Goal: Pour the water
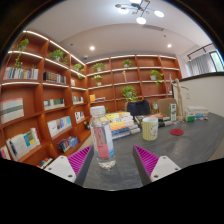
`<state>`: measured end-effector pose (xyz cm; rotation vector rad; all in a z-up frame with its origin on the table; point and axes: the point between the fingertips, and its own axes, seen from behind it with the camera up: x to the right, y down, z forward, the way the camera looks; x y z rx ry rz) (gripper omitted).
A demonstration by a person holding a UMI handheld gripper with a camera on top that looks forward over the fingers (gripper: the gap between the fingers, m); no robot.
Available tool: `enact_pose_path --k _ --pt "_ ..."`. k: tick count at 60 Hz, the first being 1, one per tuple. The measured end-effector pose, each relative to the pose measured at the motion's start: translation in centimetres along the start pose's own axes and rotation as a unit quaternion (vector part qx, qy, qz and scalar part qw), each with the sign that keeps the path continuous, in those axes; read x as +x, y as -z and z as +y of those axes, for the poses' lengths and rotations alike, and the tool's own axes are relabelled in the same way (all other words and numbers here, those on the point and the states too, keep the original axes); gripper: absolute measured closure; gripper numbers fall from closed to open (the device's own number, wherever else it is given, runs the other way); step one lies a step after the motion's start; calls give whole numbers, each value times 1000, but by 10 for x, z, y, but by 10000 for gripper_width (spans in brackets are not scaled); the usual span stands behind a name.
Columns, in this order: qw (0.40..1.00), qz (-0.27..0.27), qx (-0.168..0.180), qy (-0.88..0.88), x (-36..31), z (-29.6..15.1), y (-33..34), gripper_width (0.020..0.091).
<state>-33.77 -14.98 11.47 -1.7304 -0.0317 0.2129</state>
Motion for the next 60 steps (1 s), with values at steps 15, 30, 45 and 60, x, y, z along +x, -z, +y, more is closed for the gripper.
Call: enact_pose_path --k 15,30,45,60 --pt "999 -21 20 15 -68 12 -76 268" --pt "999 0 29 26 -58 7 -111 512" --pt "998 -2 35 52 -58 8 -111 724" --pt "999 6 18 33 -49 8 -115 726"
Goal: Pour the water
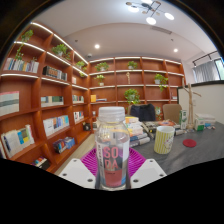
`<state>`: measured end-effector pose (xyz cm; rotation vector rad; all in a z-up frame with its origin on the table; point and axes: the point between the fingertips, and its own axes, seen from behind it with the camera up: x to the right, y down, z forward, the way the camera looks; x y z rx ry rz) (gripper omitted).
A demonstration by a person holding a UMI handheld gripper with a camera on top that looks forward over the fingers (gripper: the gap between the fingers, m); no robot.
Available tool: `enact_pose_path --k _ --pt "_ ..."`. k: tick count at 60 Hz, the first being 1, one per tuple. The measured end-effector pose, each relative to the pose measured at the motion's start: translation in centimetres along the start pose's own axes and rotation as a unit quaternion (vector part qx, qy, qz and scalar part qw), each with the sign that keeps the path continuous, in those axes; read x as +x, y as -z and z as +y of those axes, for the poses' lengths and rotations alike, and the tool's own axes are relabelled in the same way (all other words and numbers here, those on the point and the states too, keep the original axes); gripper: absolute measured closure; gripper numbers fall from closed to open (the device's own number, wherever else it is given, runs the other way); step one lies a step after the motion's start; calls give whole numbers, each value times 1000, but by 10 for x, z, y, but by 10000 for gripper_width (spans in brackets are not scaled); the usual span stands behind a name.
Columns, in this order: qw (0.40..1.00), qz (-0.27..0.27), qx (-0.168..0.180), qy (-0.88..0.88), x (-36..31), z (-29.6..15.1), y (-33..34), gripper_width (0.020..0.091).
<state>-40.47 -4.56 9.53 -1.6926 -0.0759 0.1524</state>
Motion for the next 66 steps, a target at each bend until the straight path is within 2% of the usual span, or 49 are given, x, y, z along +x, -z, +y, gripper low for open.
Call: enact_pose_path --k 10,21,33,44,50,58,62,66 --pt "993 -13 -16 -114 8 -12 -16 726" --pt "938 -56 8 -341 25 -52 -55 727" --pt "810 -79 56 -578 66 -87 -90 726" --pt "704 -73 57 -704 94 -89 -123 723" --pt "625 -88 84 -771 105 -103 -128 723" --pt "512 -100 137 -842 132 -120 -127 723" --pt "475 -98 157 -860 143 -121 -129 724" --pt "467 -92 155 -866 147 -119 -129 724"
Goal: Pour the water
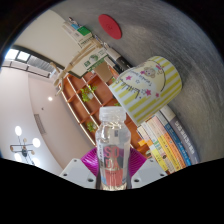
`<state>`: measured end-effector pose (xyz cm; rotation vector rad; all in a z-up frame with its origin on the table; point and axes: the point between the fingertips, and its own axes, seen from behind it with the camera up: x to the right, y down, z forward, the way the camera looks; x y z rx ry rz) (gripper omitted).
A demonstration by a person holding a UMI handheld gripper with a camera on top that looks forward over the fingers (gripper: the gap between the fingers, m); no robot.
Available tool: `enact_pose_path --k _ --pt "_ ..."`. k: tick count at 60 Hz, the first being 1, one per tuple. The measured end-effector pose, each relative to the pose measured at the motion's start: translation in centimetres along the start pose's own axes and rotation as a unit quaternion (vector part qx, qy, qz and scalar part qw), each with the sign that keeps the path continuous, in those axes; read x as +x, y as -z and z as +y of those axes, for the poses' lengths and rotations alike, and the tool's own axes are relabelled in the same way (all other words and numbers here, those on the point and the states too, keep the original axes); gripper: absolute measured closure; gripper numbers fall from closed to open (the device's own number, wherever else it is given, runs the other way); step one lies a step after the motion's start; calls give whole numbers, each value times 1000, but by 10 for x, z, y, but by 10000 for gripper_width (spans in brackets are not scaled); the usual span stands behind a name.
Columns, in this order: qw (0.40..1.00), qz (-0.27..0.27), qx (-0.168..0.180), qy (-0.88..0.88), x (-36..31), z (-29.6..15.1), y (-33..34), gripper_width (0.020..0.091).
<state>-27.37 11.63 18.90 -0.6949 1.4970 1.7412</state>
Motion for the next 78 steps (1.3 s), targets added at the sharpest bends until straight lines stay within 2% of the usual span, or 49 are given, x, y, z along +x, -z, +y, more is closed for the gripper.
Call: enact_pose_path --k 12,19,24,29,33,39,42,48,49,52,55,56,60,66,78 --pt "999 23 -17 32 5 10 -2 722" --pt "987 22 -42 151 -18 31 -4 723" --pt "943 17 -73 323 -49 47 -4 724" --pt "851 14 -75 519 -83 41 0 723" --pt "758 35 -47 650 -105 17 -3 719" --pt "619 84 22 781 -133 -41 0 723" --pt "565 105 53 817 -139 -84 3 722" --pt "502 155 77 847 -149 -128 9 723" --pt "489 157 84 854 -139 -154 5 722" --pt "478 172 89 857 -144 -163 10 720" --pt "470 188 94 857 -139 -182 11 720" --pt "465 191 98 859 -128 -202 3 721" --pt "450 216 106 860 -126 -222 9 721" --pt "448 221 111 859 -114 -244 6 721" --pt "444 223 88 863 -88 -263 -1 706"
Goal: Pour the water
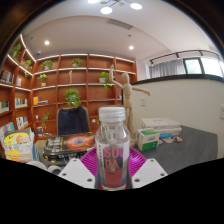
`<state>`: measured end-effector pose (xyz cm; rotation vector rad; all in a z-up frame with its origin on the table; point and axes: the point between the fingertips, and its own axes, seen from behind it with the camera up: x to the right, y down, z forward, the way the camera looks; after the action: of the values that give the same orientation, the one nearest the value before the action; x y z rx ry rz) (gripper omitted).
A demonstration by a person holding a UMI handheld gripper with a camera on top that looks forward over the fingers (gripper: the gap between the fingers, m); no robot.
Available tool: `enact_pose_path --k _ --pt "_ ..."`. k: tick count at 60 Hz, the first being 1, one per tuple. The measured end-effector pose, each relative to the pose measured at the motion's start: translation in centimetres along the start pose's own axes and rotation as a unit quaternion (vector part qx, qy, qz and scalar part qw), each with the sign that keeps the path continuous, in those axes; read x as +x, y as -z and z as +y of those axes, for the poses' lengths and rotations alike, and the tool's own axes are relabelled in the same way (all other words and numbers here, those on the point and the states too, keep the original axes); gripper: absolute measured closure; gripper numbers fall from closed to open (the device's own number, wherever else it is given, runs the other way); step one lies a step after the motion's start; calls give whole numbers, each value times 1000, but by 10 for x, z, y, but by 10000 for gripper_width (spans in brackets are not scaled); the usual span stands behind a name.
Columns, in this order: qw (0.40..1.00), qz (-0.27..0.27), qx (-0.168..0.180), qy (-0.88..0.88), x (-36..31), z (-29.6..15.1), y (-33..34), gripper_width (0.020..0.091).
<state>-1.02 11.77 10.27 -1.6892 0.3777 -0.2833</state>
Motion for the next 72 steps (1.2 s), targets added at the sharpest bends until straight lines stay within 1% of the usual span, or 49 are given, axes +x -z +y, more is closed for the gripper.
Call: enact_pose_path --k 4,6,8,18,19,20,24,26,27,29,31,37,49,59,72 --pt "1000 -11 1 -8 -3 8 -3 706" --pt "1000 -13 9 -9 -4 4 -3 701" --pt "1000 -16 8 -13 -4 4 -3 699" --pt "1000 -10 10 -19 -2 5 -2 593" --pt "1000 -10 10 -19 -3 5 -2 567" --pt "1000 -10 8 -18 -4 6 -1 520" --pt "1000 -19 -3 -8 -11 9 3 293" --pt "1000 -25 -7 -5 -14 9 7 218" --pt "1000 -28 -8 -5 -15 9 9 202" --pt "999 -37 -10 -2 -20 8 15 213" --pt "999 -43 -11 3 -22 9 23 209" --pt "999 -45 -18 10 -22 10 61 210" --pt "998 -70 -5 1 -10 -15 153 209" --pt "995 -102 -18 11 3 -31 219 215" --pt "993 -115 -24 28 20 -33 263 215"
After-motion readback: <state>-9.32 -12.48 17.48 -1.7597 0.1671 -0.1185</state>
